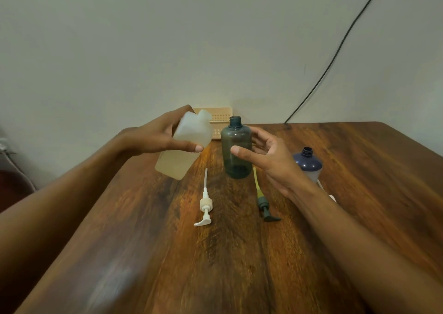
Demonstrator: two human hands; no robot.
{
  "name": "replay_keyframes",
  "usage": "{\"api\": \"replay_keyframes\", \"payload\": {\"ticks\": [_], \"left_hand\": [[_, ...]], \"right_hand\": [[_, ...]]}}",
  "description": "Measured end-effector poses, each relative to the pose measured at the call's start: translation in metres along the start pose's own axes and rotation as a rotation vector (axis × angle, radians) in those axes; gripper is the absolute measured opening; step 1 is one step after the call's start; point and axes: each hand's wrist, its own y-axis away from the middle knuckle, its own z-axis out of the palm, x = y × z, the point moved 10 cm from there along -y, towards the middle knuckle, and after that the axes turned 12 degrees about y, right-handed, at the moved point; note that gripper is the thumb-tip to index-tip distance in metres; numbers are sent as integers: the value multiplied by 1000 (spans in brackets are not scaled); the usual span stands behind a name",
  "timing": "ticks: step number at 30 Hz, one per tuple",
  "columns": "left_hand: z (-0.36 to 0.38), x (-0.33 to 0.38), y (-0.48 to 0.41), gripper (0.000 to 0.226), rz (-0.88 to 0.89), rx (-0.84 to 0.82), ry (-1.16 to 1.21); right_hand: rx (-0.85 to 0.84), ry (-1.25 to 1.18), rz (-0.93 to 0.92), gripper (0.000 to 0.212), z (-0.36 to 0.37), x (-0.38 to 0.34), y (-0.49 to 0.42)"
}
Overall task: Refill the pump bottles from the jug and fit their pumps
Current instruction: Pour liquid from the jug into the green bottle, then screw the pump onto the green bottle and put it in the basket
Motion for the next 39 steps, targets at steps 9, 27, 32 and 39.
{"api": "replay_keyframes", "payload": {"ticks": [9, 27, 32, 39], "left_hand": [[-10, -36, 19, 60, 6, 206, 244], [0, -94, 36, 86, -47, 366, 357], [5, -113, 43, 100, -105, 380, 404], [4, -130, 51, 96, -135, 404, 386]], "right_hand": [[2, -40, 17, 71, 0, 13, 0], [5, -27, 57, 75, 1, 24, 1], [1, -32, 58, 79, 4, 24, 2], [7, -38, 65, 74, 4, 28, 5]]}}
